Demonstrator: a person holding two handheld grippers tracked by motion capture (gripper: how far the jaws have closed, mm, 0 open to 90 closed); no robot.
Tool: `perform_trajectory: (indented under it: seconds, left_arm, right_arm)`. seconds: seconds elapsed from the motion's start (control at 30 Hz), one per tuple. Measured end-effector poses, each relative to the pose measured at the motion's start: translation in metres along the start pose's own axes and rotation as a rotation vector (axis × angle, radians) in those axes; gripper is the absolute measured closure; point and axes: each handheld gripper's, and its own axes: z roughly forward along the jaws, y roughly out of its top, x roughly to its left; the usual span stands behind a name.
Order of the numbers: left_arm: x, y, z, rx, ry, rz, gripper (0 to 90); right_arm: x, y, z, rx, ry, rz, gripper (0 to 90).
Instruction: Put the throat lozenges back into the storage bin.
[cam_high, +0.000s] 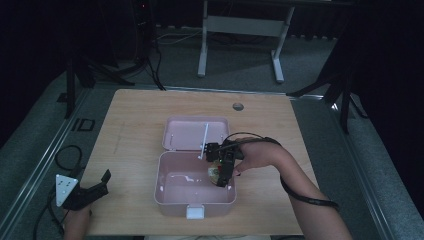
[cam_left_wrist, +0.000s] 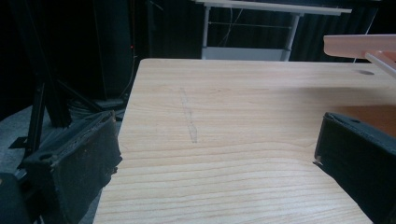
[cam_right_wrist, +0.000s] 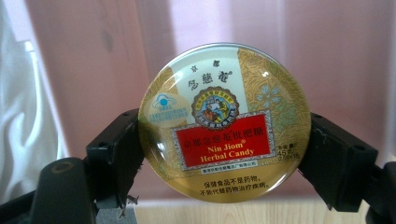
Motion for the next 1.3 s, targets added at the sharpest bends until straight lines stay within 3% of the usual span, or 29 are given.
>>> perform_trajectory:
  seconds: [0.2,0.53,0.67,1.07,1.3]
  left_arm:
    - [0.000,0.000,0.000,0.000,0.000,0.000,0.5]
    - [0.000,0.000,0.000,-0.001,-0.005,-0.001,0.5]
    - [0.001,0.000,0.000,-0.001,-0.007,-0.002,0.5]
    - [0.001,0.000,0.000,-0.001,-0.010,-0.001,0.5]
    - [0.001,0.000,0.000,-0.002,-0.010,-0.002,0.5]
  right_arm:
    - [0.001,0.008,0.023,0.010,-0.001,-0.022,20.2]
    - [0.003,0.014,0.045,0.006,0.016,-0.047,20.2]
    - [0.004,0.018,0.058,0.036,0.025,-0.067,20.2]
    - [0.004,0.020,0.089,0.114,0.036,-0.054,20.2]
    - [0.004,0.023,0.090,0.141,0.022,-0.037,20.1]
